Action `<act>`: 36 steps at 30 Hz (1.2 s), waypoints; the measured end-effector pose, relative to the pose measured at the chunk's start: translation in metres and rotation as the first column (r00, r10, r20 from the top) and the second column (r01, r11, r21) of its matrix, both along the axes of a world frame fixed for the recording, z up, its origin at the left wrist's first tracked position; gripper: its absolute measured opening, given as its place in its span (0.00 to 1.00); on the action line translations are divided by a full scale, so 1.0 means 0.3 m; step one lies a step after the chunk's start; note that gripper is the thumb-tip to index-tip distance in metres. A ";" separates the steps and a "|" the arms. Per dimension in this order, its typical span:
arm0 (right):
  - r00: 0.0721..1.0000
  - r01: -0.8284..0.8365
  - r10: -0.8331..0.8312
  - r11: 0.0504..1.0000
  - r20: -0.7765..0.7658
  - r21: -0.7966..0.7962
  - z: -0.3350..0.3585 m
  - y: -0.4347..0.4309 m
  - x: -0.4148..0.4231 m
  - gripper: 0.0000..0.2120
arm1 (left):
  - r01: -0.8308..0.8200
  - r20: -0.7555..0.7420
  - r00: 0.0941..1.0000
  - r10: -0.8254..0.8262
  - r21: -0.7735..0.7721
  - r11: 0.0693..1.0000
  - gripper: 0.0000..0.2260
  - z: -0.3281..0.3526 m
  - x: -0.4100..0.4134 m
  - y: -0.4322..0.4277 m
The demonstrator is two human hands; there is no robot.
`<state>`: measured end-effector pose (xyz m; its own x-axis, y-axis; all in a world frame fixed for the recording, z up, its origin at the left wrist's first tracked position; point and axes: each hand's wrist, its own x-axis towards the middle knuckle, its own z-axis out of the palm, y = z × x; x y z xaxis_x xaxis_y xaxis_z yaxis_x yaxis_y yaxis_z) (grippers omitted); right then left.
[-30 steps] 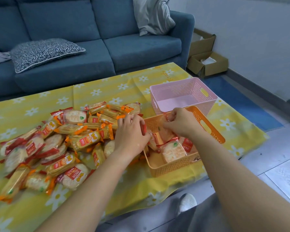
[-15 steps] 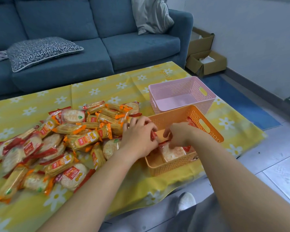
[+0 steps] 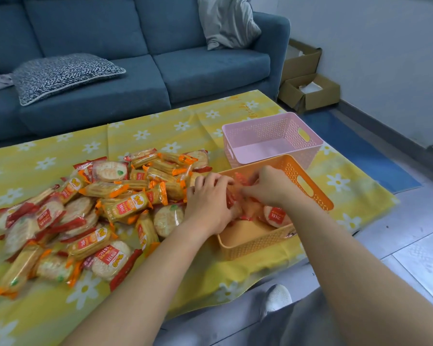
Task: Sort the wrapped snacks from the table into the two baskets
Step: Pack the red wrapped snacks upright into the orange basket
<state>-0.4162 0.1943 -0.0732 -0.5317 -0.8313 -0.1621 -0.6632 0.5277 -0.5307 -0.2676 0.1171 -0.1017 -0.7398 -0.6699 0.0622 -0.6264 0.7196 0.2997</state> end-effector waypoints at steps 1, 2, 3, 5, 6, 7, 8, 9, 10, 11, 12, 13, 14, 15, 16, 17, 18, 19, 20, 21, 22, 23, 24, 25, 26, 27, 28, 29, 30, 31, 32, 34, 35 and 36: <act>0.996 -0.029 0.026 0.999 0.088 0.027 0.007 -0.008 0.006 0.19 | 0.004 0.003 1.000 -0.004 0.006 1.000 0.29 0.001 0.000 0.000; 0.984 -0.037 0.032 0.999 0.176 0.030 0.012 -0.016 0.003 0.18 | 0.009 0.004 1.000 -0.009 0.014 1.000 0.30 0.002 0.002 0.000; 0.973 -0.022 0.014 0.999 0.229 0.032 0.020 -0.018 -0.006 0.16 | 0.013 0.003 1.000 -0.013 0.020 1.000 0.32 0.005 0.003 0.000; 0.986 0.024 -0.029 0.999 0.161 0.031 0.032 -0.009 -0.034 0.12 | 0.017 0.010 1.000 -0.017 0.020 1.000 0.34 0.006 0.006 0.001; 0.998 0.034 -0.036 0.999 0.059 0.042 0.034 0.001 -0.054 0.11 | 0.024 0.017 1.000 -0.024 0.015 1.000 0.33 0.006 0.006 0.000; 0.998 0.043 -0.039 0.996 -0.047 0.078 0.035 0.016 -0.069 0.09 | 0.033 0.021 0.999 -0.033 0.011 0.999 0.32 0.005 0.006 -0.002; 0.992 0.054 -0.037 0.990 -0.125 0.132 0.034 0.032 -0.080 0.08 | 0.038 0.023 0.999 -0.039 0.009 0.999 0.29 0.004 0.007 -0.003; 0.984 0.060 -0.026 0.980 -0.177 0.190 0.034 0.048 -0.086 0.08 | 0.040 0.024 0.999 -0.040 0.012 0.999 0.27 0.005 0.008 -0.004; 0.978 0.060 -0.008 0.967 -0.209 0.247 0.029 0.062 -0.093 0.09 | 0.038 0.025 0.999 -0.039 0.015 0.999 0.26 0.005 0.007 -0.005; 0.975 0.060 0.009 0.952 -0.222 0.301 0.027 0.076 -0.095 0.11 | 0.036 0.025 0.999 -0.036 0.017 0.999 0.25 0.006 0.007 -0.005; 0.973 0.061 0.020 0.939 -0.229 0.340 0.025 0.089 -0.095 0.13 | 0.036 0.026 0.999 -0.036 0.015 0.999 0.25 0.005 0.006 -0.004; 0.972 0.066 0.025 0.927 -0.235 0.370 0.023 0.099 -0.092 0.14 | 0.037 0.024 0.999 -0.037 0.011 0.999 0.24 0.005 0.007 -0.005; 0.969 0.071 0.029 0.918 -0.244 0.391 0.016 0.107 -0.091 0.16 | 0.040 0.022 0.999 -0.040 0.009 0.999 0.24 0.005 0.007 -0.005; 0.968 0.078 0.027 0.912 -0.250 0.402 0.008 0.113 -0.089 0.18 | 0.041 0.022 0.999 -0.041 0.011 0.999 0.24 0.005 0.008 -0.006; 0.966 0.091 0.018 0.912 -0.259 0.401 0.000 0.117 -0.087 0.20 | 0.042 0.021 0.999 -0.042 0.013 0.999 0.24 0.005 0.009 -0.006; 0.962 0.105 0.007 0.914 -0.273 0.393 -0.007 0.120 -0.084 0.20 | 0.042 0.018 0.999 -0.042 0.011 0.999 0.24 0.004 0.009 -0.007; 0.956 0.112 0.007 0.915 -0.292 0.388 -0.017 0.121 -0.082 0.20 | 0.040 0.016 0.999 -0.040 0.007 0.999 0.24 0.002 0.009 -0.006; 0.950 0.112 0.020 0.910 -0.312 0.399 -0.022 0.120 -0.076 0.19 | 0.038 0.013 0.999 -0.038 0.006 0.999 0.24 0.002 0.010 -0.006; 0.945 0.109 0.036 0.902 -0.325 0.418 -0.027 0.121 -0.069 0.18 | 0.035 0.012 0.999 -0.035 0.004 0.999 0.24 -0.001 0.011 -0.006; 0.939 0.110 0.051 0.892 -0.341 0.438 -0.027 0.121 -0.060 0.18 | 0.035 0.012 0.999 -0.035 0.001 0.999 0.24 -0.002 0.011 -0.007; 0.933 0.113 0.062 0.885 -0.355 0.452 -0.028 0.120 -0.053 0.20 | 0.035 0.014 0.999 -0.035 0.000 0.999 0.24 -0.004 0.011 -0.007; 0.930 0.117 0.067 0.879 -0.362 0.462 -0.029 0.119 -0.046 0.24 | 0.035 0.015 0.999 -0.035 0.001 0.999 0.24 -0.005 0.011 -0.008; 0.931 0.118 0.068 0.874 -0.359 0.472 -0.033 0.118 -0.041 0.27 | 0.035 0.014 0.999 -0.035 0.002 0.999 0.24 -0.006 0.011 -0.008; 0.935 0.114 0.072 0.866 -0.347 0.488 -0.036 0.115 -0.039 0.29 | 0.035 0.014 0.999 -0.035 0.002 0.999 0.24 -0.007 0.011 -0.009; 0.940 0.101 0.086 0.856 -0.332 0.507 -0.035 0.113 -0.037 0.29 | 0.035 0.015 0.999 -0.035 0.002 0.999 0.24 -0.008 0.011 -0.009; 0.942 0.087 0.102 0.846 -0.321 0.526 -0.032 0.110 -0.037 0.27 | 0.035 0.015 0.999 -0.035 0.001 0.999 0.24 -0.007 0.013 -0.010; 0.940 0.076 0.118 0.843 -0.319 0.533 -0.026 0.111 -0.038 0.24 | 0.035 0.015 0.999 -0.035 0.000 0.999 0.24 -0.009 0.013 -0.009; 0.937 0.070 0.125 0.849 -0.326 0.524 -0.016 0.112 -0.041 0.21 | 0.035 0.013 0.999 -0.035 -0.001 0.999 0.24 -0.010 0.013 -0.010; 0.933 0.069 0.120 0.865 -0.340 0.497 -0.006 0.114 -0.046 0.16 | 0.035 0.010 0.999 -0.035 -0.002 0.999 0.23 -0.011 0.014 -0.009; 0.929 0.073 0.106 0.886 -0.353 0.458 0.010 0.118 -0.052 0.13 | 0.034 0.005 0.999 -0.034 -0.004 0.999 0.23 -0.011 0.013 -0.009; 0.930 0.072 0.087 0.911 -0.358 0.407 0.024 0.122 -0.060 0.12 | 0.033 0.001 0.999 -0.033 -0.005 0.999 0.23 -0.010 0.013 -0.008; 0.936 0.035 0.055 0.969 -0.348 0.245 0.046 0.127 -0.071 0.12 | 0.033 0.001 0.999 -0.033 -0.003 0.999 0.23 -0.009 0.010 -0.006; 0.937 0.003 0.046 0.990 -0.346 0.139 0.055 0.127 -0.071 0.13 | 0.030 0.002 1.000 -0.030 -0.003 1.000 0.24 -0.008 0.008 -0.005; 0.933 -0.034 0.046 0.999 -0.357 0.040 0.065 0.122 -0.064 0.14 | 0.026 0.003 1.000 -0.026 -0.006 1.000 0.24 -0.009 0.007 -0.003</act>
